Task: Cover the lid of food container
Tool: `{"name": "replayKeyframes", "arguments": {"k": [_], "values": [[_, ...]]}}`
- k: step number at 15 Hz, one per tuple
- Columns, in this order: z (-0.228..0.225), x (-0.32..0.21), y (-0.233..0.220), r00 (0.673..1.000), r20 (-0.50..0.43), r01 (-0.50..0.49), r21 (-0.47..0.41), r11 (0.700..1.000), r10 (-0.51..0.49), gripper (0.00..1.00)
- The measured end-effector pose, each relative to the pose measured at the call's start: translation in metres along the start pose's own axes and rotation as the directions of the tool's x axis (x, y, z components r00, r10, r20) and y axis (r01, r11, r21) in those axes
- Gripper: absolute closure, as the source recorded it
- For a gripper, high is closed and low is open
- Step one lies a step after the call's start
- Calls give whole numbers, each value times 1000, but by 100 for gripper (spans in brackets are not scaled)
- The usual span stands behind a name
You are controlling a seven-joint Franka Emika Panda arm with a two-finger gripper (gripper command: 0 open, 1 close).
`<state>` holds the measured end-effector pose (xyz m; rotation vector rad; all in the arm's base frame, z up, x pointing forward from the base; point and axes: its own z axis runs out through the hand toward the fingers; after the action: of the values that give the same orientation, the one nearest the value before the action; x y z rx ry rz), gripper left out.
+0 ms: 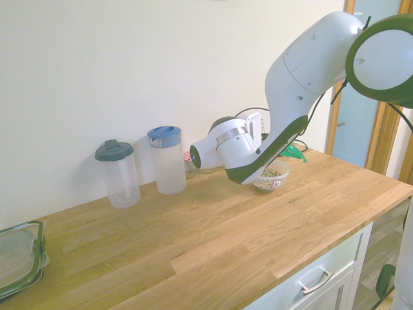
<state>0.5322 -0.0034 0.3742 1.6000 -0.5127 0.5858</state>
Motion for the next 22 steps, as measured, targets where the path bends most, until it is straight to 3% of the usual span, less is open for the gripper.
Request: {"name": "replayKeyframes", "arguments": {"k": [16,17,22], "values": [[-25,10,-43,999,-32,20,-30,999,-21,100],[-25,9,-44,999,-29,23,-30,999,-24,0],[-26,7,-45,999,-19,27,-27,999,-28,0]]}}
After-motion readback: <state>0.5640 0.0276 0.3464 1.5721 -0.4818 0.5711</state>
